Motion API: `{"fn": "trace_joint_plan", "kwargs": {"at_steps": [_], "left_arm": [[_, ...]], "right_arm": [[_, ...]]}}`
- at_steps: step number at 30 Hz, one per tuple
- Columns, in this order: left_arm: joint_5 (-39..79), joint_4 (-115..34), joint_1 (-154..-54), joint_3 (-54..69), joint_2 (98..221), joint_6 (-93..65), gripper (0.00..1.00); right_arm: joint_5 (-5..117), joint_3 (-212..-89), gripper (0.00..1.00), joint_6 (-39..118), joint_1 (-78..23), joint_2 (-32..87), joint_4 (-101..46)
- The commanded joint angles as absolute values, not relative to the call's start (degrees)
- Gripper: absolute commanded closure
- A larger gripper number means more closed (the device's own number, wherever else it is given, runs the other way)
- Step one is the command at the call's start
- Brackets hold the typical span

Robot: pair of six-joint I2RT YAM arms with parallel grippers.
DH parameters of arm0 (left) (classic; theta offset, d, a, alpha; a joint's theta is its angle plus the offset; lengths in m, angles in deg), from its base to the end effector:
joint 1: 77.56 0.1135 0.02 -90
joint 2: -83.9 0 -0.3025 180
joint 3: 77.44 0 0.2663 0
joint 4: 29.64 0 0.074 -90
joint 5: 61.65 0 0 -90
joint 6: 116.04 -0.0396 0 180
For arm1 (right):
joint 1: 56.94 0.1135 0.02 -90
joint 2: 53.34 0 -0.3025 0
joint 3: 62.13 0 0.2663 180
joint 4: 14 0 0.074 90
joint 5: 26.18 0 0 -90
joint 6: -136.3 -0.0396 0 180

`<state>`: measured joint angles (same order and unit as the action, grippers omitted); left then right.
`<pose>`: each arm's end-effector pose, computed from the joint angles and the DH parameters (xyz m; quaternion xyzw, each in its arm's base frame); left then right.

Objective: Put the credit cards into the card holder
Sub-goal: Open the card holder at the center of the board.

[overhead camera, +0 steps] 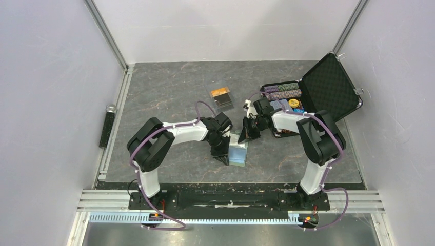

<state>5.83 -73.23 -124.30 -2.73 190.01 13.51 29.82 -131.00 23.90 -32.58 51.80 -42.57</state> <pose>0.2356 -0.2725 0.1586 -0.0864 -0.9688 0.2288 0.0389 0.3180 0.1683 0.1513 -0.0796 0.9321 0.3446 0.0779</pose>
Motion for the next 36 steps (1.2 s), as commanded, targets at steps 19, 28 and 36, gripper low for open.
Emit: {"fn": "trace_joint_plan", "kwargs": {"at_steps": [19,28,36], "left_arm": [[18.42,-80.98,-119.57,-0.87,196.92,-2.58,0.98],[18.96,-83.58,-115.52,4.79,199.96,-6.03,0.98],[23.59,-88.67,-114.75,9.63,201.16,-9.71,0.97]], "right_arm": [[47.82,-138.63,1.00,38.17,-33.74,54.90,-54.46],[42.29,-130.38,1.00,39.55,-33.75,48.91,-58.85],[33.76,-122.01,1.00,39.41,-33.65,42.33,-63.58]]}}
